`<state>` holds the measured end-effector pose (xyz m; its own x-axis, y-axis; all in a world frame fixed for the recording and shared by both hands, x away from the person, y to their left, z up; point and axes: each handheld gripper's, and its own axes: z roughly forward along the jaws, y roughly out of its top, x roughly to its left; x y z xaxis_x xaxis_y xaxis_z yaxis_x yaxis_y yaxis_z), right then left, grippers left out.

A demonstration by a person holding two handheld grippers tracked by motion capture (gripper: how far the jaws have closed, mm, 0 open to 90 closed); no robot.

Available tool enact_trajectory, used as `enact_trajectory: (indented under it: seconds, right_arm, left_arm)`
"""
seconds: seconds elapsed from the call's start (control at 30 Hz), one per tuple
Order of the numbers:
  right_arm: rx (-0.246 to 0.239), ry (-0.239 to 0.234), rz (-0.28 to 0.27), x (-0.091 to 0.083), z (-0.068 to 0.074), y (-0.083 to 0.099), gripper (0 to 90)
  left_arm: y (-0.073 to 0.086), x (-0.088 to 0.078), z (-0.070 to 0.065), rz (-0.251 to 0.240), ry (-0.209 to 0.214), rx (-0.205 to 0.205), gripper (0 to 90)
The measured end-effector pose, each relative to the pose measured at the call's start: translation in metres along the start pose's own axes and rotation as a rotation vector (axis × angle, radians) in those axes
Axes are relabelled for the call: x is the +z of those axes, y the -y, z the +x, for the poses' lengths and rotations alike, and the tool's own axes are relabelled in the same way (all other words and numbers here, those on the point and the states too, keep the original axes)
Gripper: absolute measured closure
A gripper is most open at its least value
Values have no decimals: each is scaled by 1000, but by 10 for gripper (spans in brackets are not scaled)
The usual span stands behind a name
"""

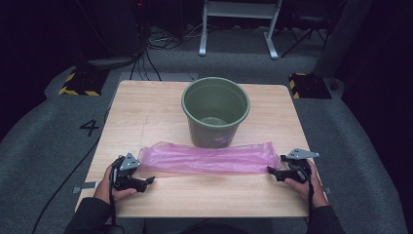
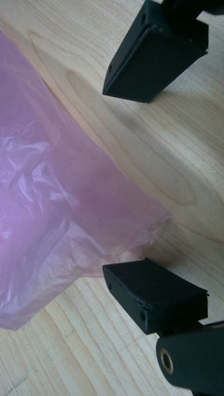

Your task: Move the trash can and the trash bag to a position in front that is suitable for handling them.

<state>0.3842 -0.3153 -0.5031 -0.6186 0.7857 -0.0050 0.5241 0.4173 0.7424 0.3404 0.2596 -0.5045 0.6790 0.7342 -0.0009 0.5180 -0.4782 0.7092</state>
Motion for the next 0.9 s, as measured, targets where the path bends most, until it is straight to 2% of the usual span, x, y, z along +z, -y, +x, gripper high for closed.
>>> enact_trajectory:
  seconds: [0.43,0.53,0.67,0.9]
  right_arm:
    - [-12,14,-7,-2,2,0,200]
    - [-18,17,-38,-8,3,-2,202]
    - [-30,9,-44,-12,5,-2,198]
    - [-20,3,-65,-14,4,-3,202]
  left_arm:
    - [0,0,1,-1,4,3,133]
    - [0,0,1,0,4,3,133]
    - [0,0,1,0,5,3,133]
    - [0,0,1,-1,4,3,132]
